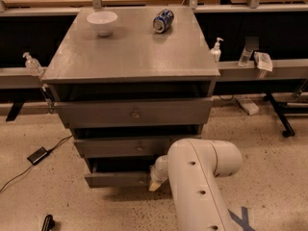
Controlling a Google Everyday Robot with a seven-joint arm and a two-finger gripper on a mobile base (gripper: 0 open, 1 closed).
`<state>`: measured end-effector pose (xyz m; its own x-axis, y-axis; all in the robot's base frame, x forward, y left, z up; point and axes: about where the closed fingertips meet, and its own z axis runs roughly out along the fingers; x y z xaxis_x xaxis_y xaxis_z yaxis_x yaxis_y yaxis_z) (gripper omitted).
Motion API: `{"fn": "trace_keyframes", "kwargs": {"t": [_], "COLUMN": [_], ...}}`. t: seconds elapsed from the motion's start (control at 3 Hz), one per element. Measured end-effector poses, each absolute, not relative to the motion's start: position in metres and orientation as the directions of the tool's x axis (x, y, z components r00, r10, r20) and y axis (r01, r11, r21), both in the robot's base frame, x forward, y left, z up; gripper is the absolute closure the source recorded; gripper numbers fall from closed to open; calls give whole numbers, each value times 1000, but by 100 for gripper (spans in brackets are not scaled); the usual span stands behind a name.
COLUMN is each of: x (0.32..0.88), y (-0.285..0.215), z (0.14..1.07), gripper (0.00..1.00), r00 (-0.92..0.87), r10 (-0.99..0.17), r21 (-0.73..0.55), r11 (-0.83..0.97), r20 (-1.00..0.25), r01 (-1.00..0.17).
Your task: Open bottom drawer
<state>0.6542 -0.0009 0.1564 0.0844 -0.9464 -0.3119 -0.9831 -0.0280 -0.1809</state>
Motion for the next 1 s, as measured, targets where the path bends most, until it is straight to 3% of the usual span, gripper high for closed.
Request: {"fn": "trace_keyframes", "kwargs": {"t": [0.67, 1.0], "x": [643, 643], "y": [6, 6], "z": [155, 157], "gripper": [87, 100], "r00": [82, 82], "r10": [-940, -940], "r21": [-164, -164], "r11": [-28, -28], "r20": [-332, -332], "r01": [-986, -986]}}
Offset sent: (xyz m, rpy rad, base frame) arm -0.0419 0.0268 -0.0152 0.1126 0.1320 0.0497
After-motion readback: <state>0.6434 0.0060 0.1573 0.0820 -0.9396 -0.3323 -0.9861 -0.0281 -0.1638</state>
